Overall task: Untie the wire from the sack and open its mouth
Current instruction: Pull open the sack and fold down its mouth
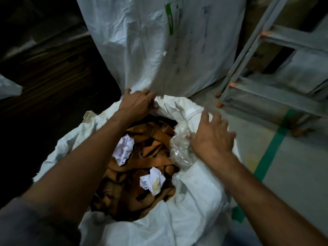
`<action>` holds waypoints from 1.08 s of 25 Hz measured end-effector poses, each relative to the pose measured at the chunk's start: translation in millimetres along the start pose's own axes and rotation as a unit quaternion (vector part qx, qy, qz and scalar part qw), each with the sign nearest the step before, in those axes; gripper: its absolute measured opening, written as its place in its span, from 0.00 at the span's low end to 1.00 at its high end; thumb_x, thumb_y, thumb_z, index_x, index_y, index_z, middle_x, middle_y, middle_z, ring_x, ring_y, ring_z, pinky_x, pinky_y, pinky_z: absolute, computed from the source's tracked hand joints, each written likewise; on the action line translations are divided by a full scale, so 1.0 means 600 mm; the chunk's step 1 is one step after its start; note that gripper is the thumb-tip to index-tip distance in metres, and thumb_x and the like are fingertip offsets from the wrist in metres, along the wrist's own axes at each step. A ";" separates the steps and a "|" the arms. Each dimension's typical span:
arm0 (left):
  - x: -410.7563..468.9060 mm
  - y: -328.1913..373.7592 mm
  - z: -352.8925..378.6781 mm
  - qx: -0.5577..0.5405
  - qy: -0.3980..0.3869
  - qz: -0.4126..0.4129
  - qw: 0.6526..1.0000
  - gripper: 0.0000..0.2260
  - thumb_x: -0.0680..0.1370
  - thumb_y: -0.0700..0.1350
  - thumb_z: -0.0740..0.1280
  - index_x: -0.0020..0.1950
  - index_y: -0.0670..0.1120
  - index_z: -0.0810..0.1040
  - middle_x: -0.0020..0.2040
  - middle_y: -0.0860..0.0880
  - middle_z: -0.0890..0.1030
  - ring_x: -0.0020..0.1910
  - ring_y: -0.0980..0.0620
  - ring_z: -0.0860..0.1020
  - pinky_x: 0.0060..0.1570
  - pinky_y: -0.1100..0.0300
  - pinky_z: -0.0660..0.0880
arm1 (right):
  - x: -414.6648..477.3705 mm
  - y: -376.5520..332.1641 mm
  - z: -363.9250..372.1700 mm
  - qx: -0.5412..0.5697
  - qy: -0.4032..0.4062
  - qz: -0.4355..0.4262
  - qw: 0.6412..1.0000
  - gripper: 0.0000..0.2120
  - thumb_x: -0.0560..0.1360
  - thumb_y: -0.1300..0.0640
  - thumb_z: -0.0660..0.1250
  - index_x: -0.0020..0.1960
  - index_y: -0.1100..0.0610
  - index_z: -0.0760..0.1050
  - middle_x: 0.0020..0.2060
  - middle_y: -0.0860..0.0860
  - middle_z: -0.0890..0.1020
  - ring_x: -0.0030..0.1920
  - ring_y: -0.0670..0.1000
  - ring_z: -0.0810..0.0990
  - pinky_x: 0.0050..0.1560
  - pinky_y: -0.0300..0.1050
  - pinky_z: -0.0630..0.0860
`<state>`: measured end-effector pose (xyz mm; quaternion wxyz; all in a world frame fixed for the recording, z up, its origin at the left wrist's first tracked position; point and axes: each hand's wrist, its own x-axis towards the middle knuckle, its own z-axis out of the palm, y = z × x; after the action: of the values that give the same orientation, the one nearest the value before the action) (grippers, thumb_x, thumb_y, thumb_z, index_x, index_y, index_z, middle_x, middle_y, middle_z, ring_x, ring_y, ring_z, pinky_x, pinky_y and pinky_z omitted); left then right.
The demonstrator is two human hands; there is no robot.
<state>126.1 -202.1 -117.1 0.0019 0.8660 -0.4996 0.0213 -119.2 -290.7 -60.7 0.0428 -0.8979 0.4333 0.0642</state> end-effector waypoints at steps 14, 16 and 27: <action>-0.212 0.226 -0.152 -0.399 -0.215 -0.042 0.890 0.38 0.72 0.77 0.60 0.73 0.53 0.72 0.67 0.54 0.79 0.61 0.54 0.79 0.64 0.50 0.76 | 0.040 0.088 0.023 0.299 -0.015 0.092 0.950 0.23 0.83 0.41 0.60 0.70 0.55 0.69 0.67 0.56 0.77 0.66 0.61 0.77 0.56 0.50 0.70; -0.282 0.278 -0.157 -0.360 -0.253 -0.023 0.898 0.41 0.71 0.78 0.59 0.76 0.54 0.68 0.60 0.56 0.80 0.59 0.52 0.80 0.58 0.54 0.75 | 0.041 0.101 0.023 0.324 -0.048 0.090 0.940 0.24 0.82 0.42 0.61 0.72 0.56 0.68 0.69 0.56 0.76 0.67 0.62 0.76 0.60 0.51 0.72; -0.363 0.401 -0.100 -0.162 0.026 -0.064 0.984 0.13 0.75 0.52 0.69 0.54 0.45 0.74 0.49 0.45 0.77 0.46 0.40 0.80 0.34 0.52 0.68 | -0.132 0.150 -0.046 0.064 0.083 -0.327 0.939 0.36 0.73 0.62 0.69 0.78 0.46 0.64 0.80 0.49 0.58 0.78 0.56 0.55 0.72 0.57 0.60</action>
<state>-193.1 -132.7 -69.9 0.1568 0.8837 -0.4395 -0.0375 -236.4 -289.4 -23.1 0.0821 -0.9876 0.1214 -0.0561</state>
